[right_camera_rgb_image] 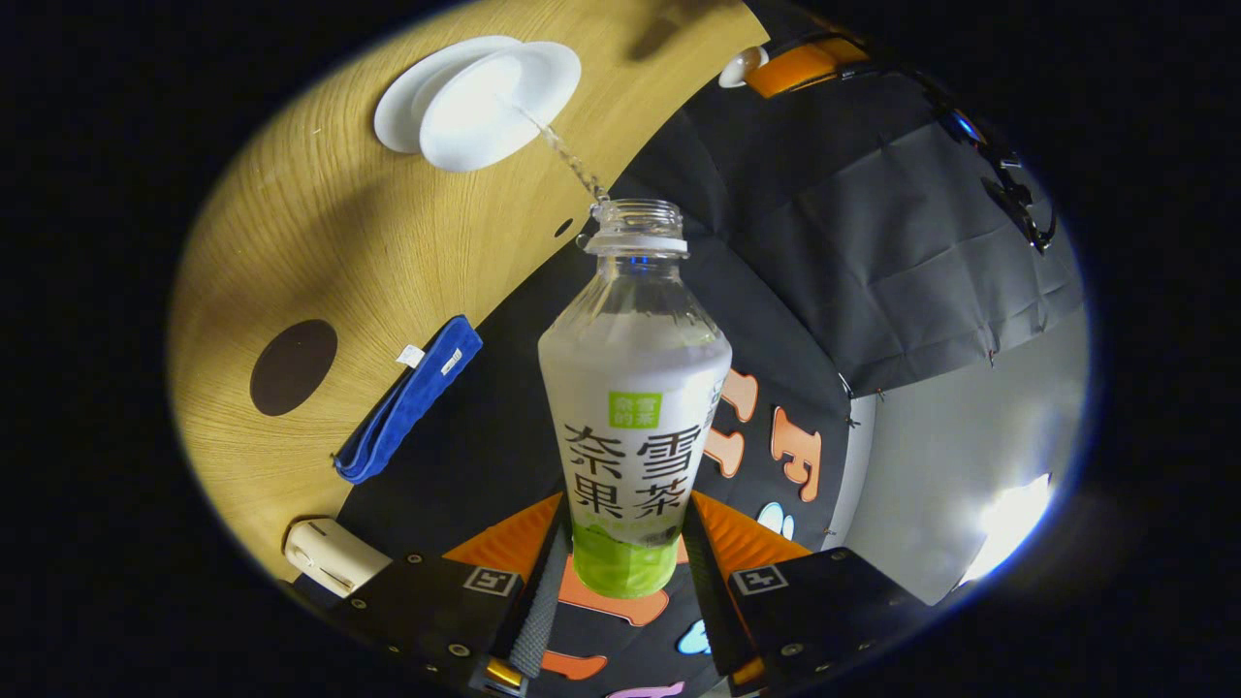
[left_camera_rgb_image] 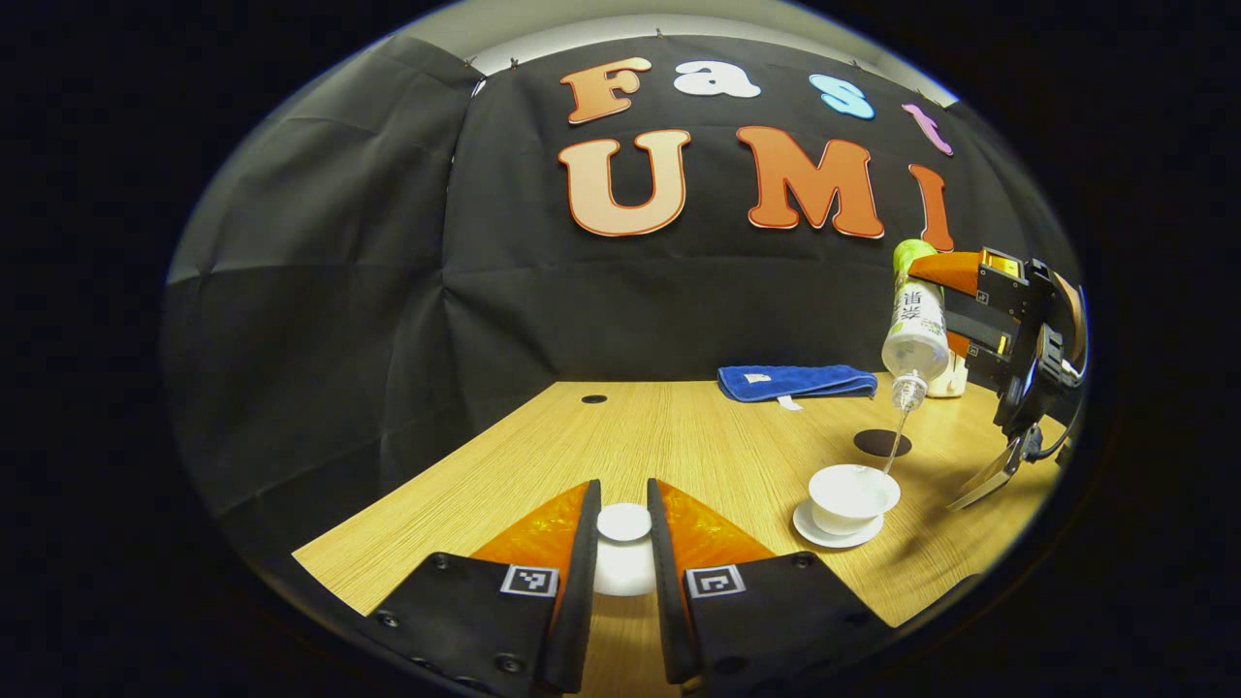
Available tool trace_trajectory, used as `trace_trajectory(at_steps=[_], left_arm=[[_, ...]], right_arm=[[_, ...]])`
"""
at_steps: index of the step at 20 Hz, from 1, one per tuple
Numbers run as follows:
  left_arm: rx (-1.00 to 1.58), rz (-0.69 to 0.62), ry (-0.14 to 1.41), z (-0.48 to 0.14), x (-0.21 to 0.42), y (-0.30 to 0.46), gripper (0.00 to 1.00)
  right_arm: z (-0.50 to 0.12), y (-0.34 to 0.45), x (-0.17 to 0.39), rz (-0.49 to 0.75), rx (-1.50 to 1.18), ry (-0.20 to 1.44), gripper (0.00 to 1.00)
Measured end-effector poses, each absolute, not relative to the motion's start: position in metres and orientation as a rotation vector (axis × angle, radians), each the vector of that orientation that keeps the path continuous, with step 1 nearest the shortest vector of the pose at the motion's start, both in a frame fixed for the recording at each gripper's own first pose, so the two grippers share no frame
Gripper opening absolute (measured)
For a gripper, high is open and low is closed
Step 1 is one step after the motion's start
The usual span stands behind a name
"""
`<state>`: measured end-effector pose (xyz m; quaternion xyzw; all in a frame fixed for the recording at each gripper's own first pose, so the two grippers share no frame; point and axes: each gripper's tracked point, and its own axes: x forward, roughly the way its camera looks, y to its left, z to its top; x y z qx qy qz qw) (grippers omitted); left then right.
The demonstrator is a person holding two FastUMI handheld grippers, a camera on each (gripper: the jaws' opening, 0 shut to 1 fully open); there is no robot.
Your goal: Open the teacup lid with one hand, grasp the water bottle and pour water into the teacup with the other hand; after pouring, place the water bottle on the coaster and then close the teacup lid.
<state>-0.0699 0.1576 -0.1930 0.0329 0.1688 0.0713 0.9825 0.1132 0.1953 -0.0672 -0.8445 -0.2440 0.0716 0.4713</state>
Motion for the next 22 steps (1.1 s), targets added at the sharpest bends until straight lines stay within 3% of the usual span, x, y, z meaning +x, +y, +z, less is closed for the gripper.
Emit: trace_trajectory(at_steps=[7,12,22], left_arm=[[0.062,0.134,0.335,-0.190,-0.070,0.156,0.34],[0.065,0.137,0.335,-0.191,-0.066,0.151,0.34],[0.040,0.077,0.264,-0.166,-0.049,0.117,0.34]], right_arm=[[-0.089,0.207,0.102,0.253,-2.065,-0.618,0.62],[-0.102,0.211,0.102,0.282,-2.017,-0.595,0.65],[-0.151,0.173,0.106,0.406,-1.592,-0.238,0.66]])
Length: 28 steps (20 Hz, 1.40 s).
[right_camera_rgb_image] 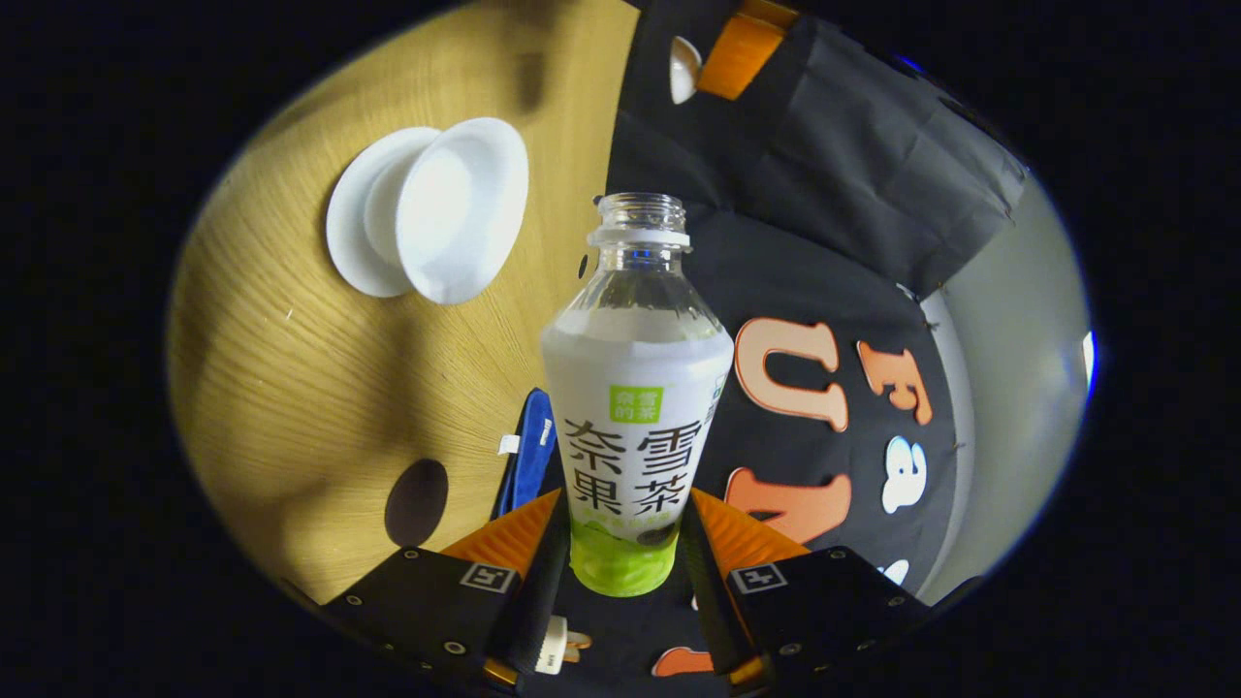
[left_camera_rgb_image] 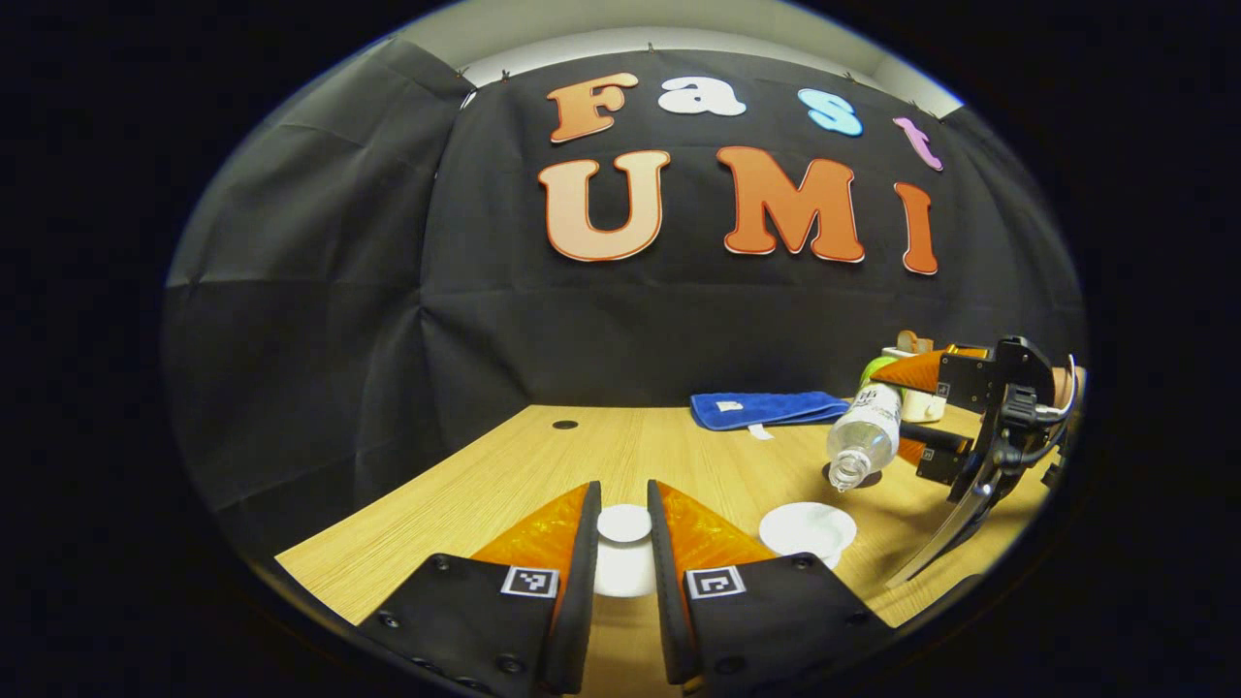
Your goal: Open the teacup lid with one hand, grasp the water bottle and pour water into the teacup with the other hand; after pouring, place the water bottle on the coaster and then close the teacup lid.
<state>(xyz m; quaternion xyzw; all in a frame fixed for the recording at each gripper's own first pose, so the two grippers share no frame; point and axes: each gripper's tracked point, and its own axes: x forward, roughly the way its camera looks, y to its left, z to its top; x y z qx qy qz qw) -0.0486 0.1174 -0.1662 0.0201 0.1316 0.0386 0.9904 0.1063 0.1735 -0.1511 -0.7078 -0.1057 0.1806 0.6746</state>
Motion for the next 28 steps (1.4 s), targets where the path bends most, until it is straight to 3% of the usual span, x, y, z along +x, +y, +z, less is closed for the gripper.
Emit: trace_trajectory(at_steps=[4,14,23,28], left_arm=[[0.033,0.058,0.251,-0.162,-0.043,0.106,0.34],[0.027,0.037,0.237,-0.153,-0.038,0.087,0.34],[0.019,0.040,0.243,-0.154,-0.038,0.079,0.34],[0.013,0.032,0.232,-0.151,-0.038,0.073,0.34]], right_arm=[[-0.148,0.156,0.113,0.420,-1.271,-0.079,0.66],[-0.114,0.135,0.154,0.386,-0.510,0.101,0.66],[-0.162,0.126,0.169,0.454,-0.102,0.299,0.66],[-0.199,0.123,0.174,0.436,-0.060,0.388,0.66]])
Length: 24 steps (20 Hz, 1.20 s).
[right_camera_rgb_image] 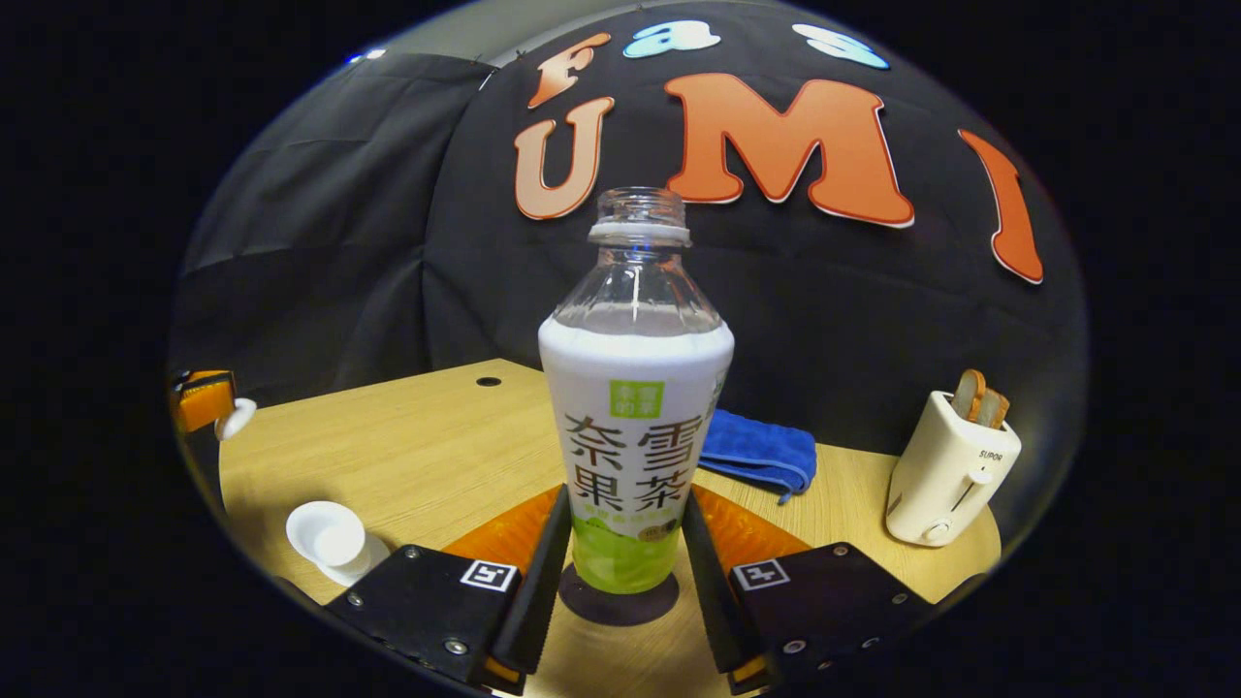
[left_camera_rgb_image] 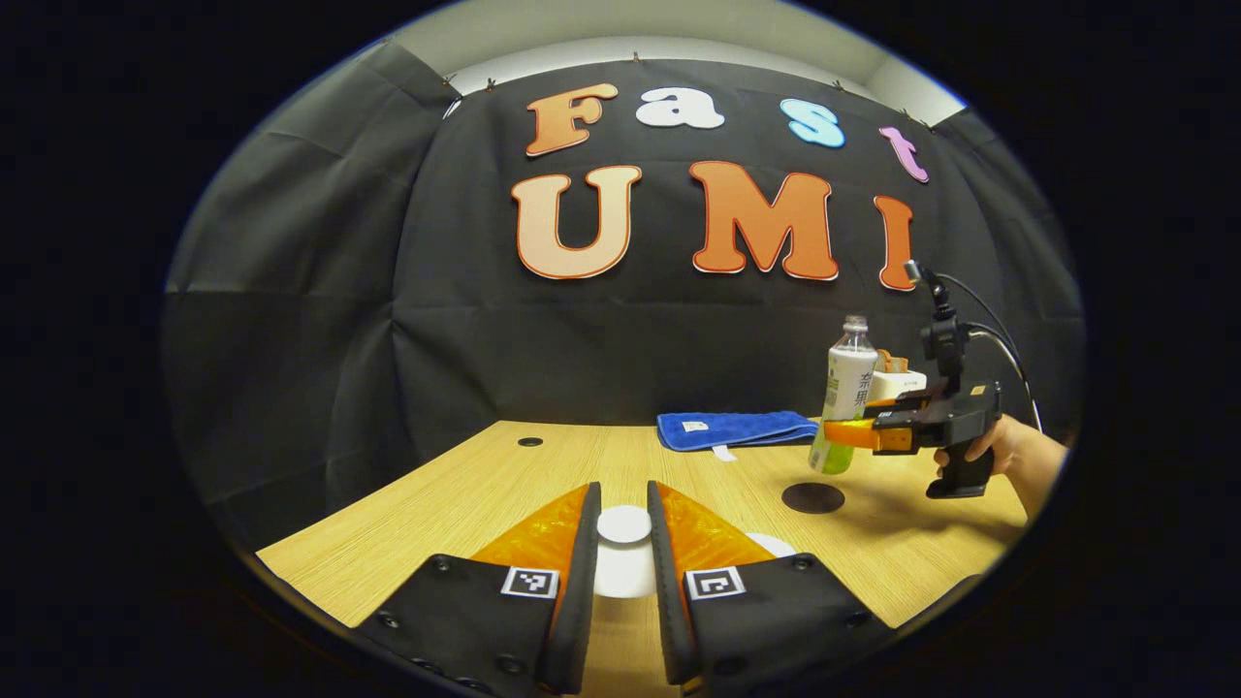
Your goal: Open the teacup lid with one hand, grasp the water bottle and pour water into the teacup with the other hand; after pouring, place the water bottle on the coaster and then close the teacup lid.
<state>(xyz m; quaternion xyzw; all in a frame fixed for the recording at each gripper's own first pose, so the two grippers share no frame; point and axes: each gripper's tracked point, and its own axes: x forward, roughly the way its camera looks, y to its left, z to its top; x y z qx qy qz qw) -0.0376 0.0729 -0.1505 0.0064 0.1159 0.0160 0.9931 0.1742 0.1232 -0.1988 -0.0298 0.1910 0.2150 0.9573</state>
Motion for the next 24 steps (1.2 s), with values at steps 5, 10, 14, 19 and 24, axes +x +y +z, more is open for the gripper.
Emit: trace_trajectory(at_steps=[5,10,14,19,24], left_arm=[[0.004,0.015,0.241,-0.152,-0.039,0.064,0.34],[0.018,-0.005,0.254,-0.155,-0.039,0.052,0.34],[0.010,-0.024,0.258,-0.156,-0.036,0.041,0.34],[-0.004,-0.062,0.255,-0.158,-0.029,0.020,0.34],[-0.037,-0.115,0.251,-0.164,-0.019,-0.003,0.34]], right_arm=[[-0.235,0.126,0.177,0.447,-0.058,0.458,0.66],[-0.252,0.125,0.174,0.445,-0.068,0.480,0.66],[-0.253,0.125,0.175,0.444,-0.030,0.486,0.66],[-0.241,0.119,0.172,0.442,-0.013,0.467,0.78],[-0.210,0.109,0.160,0.442,0.011,0.408,0.93]])
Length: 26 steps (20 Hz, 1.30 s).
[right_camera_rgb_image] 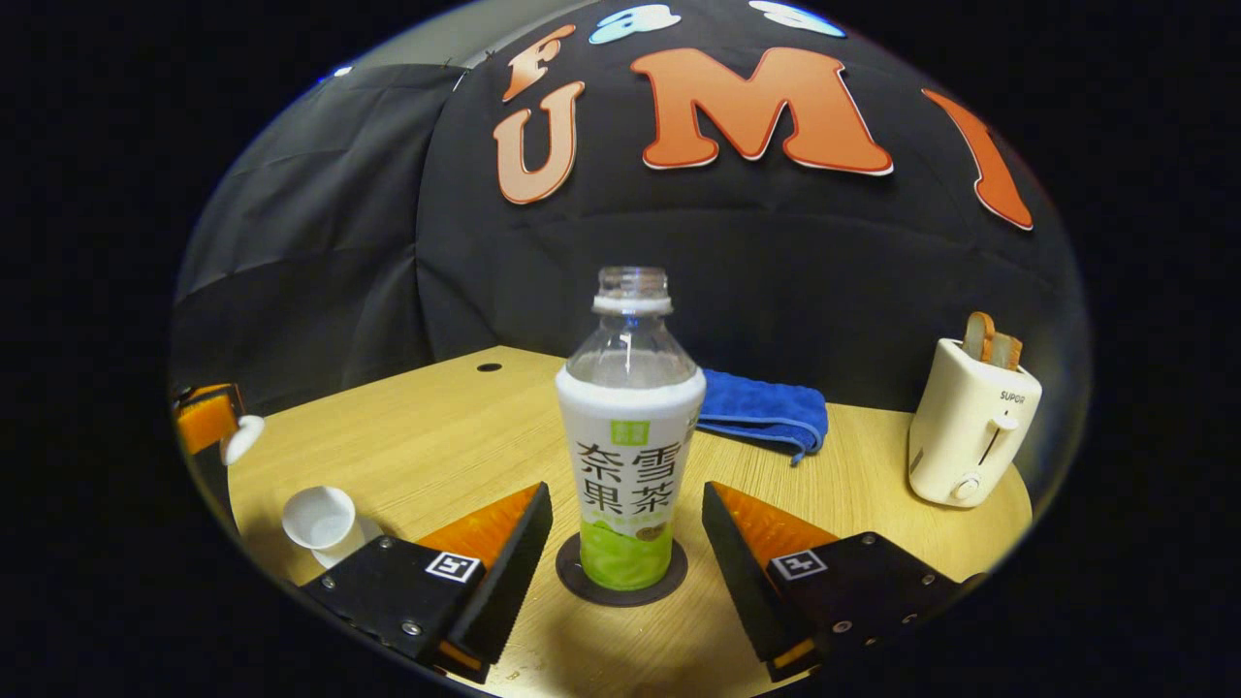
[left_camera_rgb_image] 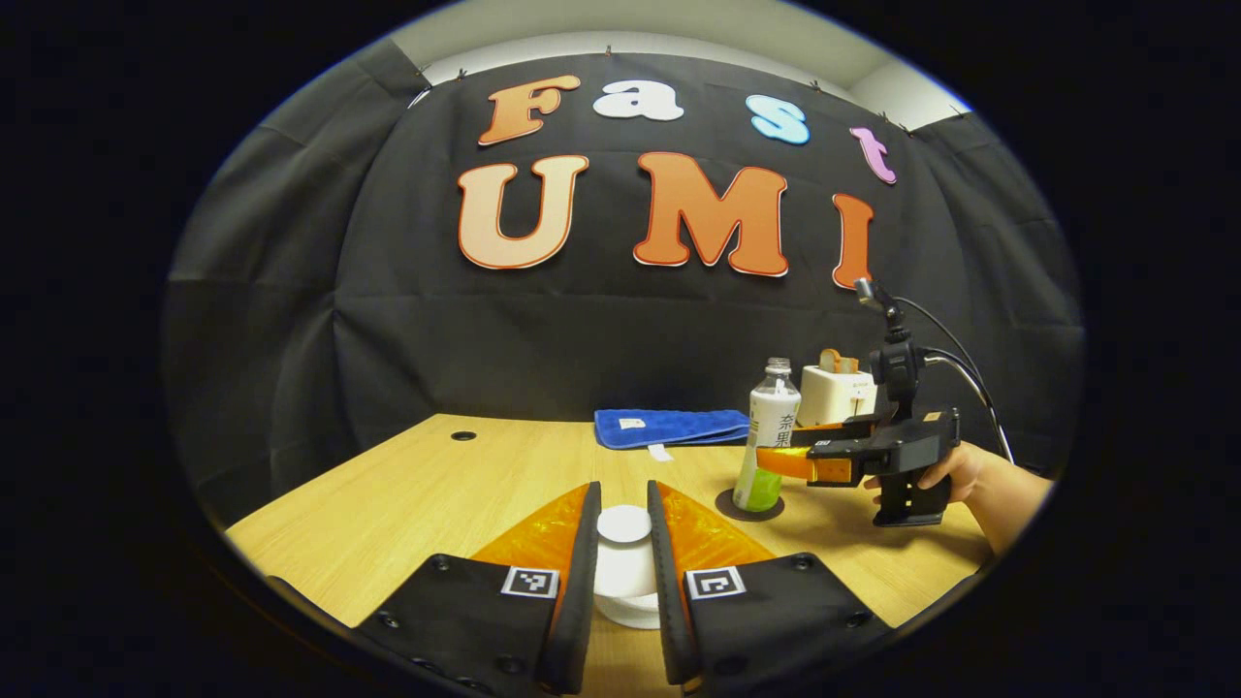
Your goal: Open the teacup lid with one hand, grasp the water bottle and pour water into the teacup with the other hand; after pouring, place the water bottle on the coaster and then close the teacup lid.
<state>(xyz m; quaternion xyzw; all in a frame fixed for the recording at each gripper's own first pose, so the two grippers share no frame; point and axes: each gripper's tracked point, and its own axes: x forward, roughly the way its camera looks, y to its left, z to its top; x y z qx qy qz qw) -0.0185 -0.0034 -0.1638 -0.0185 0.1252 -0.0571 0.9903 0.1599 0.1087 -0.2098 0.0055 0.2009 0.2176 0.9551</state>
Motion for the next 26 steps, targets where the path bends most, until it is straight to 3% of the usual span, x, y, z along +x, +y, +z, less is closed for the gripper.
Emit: trace_trajectory(at_steps=[11,24,26], left_arm=[[0.009,-0.140,0.324,-0.209,-0.003,-0.029,0.34],[0.074,-0.138,0.405,-0.242,-0.002,-0.025,0.33],[0.082,-0.122,0.399,-0.240,-0.002,-0.022,0.44]], right_arm=[[-0.147,0.069,0.122,0.327,0.010,0.253,0.97],[-0.126,0.057,0.089,0.252,0.020,0.191,0.97],[-0.124,0.055,0.086,0.243,0.015,0.188,0.97]])
